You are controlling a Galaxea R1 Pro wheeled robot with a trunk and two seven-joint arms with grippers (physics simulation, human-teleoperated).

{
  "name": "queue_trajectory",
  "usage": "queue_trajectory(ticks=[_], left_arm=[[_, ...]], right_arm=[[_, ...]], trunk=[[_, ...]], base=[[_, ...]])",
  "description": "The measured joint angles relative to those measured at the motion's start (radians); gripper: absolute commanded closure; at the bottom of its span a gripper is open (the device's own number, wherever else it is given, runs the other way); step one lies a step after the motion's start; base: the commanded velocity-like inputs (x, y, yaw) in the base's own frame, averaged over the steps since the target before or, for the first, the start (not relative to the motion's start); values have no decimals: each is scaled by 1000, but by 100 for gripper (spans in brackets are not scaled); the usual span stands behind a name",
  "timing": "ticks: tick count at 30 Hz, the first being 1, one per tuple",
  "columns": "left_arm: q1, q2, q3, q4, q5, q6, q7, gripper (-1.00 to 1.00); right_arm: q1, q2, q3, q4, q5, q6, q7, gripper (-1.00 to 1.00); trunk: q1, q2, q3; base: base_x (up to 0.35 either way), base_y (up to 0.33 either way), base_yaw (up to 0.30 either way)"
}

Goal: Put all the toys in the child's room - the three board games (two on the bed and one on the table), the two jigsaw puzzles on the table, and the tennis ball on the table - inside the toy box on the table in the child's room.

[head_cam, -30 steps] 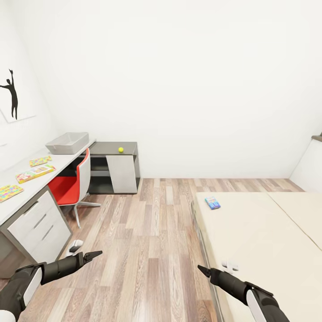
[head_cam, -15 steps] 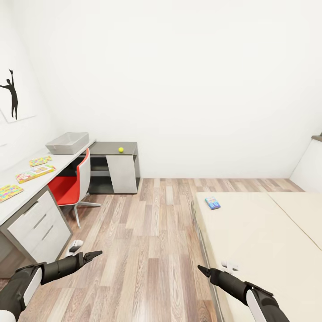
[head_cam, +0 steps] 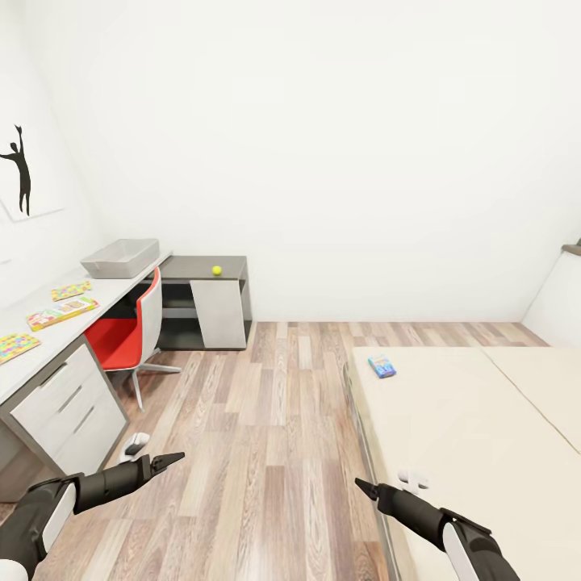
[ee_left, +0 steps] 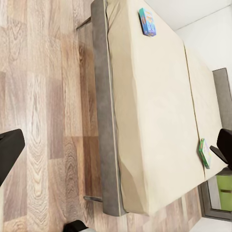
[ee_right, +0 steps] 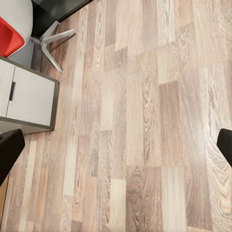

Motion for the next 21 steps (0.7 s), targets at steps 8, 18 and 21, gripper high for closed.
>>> queue_trajectory(ticks=[8,18,21], left_arm=[[0,0,0,0,0,0,0,-100],[0,0,0,0,1,0,0,-100],[0,-1,0,0,1,0,0,-100]], right_arm=[[0,0,0,0,0,-1,1,-100],[0,0,0,0,1,0,1,-100],[0,0,0,0,1,0,1,-100]], trunk=[[0,0,0],[0,0,0],[0,0,0]], base=[[0,-4,0],[0,-101,0],[0,-181,0]])
